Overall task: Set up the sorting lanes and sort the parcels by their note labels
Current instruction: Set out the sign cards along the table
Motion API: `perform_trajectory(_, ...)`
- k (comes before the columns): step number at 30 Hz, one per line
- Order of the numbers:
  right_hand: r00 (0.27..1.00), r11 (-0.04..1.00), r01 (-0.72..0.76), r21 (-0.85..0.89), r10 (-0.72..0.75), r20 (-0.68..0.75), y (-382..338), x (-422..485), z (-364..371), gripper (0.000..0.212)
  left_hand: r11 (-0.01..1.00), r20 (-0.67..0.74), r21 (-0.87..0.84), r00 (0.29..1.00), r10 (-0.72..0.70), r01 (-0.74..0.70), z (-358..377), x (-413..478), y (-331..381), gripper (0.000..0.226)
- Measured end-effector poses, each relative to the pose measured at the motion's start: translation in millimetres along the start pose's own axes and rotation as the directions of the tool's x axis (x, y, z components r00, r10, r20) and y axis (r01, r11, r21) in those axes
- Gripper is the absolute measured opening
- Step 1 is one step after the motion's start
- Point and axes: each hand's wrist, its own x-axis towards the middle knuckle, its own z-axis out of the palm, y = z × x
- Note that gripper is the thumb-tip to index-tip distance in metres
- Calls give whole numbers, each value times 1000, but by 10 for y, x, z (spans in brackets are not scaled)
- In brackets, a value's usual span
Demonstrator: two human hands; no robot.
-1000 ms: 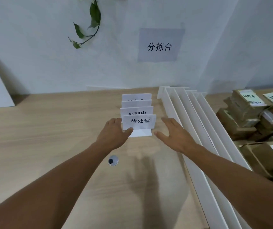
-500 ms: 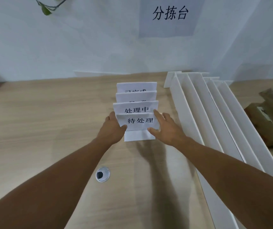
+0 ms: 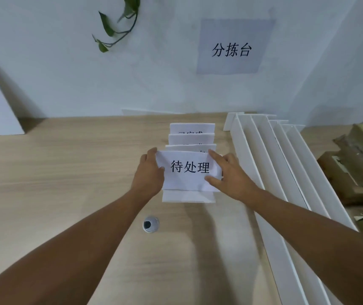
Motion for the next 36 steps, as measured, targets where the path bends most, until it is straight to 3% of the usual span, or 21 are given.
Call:
perform_trajectory(8, 966, 963, 255, -84, -258, -24, -1376, -397, -106, 71, 1000, -200, -14, 980, -13, 11, -1299, -933, -267, 60)
perform_trajectory(16, 892, 889, 452, -74, -450, 45, -3184, -675, 473, 71, 997, -384, 0, 920, -72, 78, -2844, -1992, -1109, 63)
perform_trajectory(29, 773, 777, 630, 6, -628, 86, -6555, -1772, 2397, 67, 983, -597, 13, 790, -140, 184, -5546, -4084, -3317, 56)
perform_trajectory(36, 749, 757, 653, 28, -651, 125, -7729, -1994, 3343, 64, 975, -641, 32, 753, -149, 220, -6452, -4669, -4365, 55)
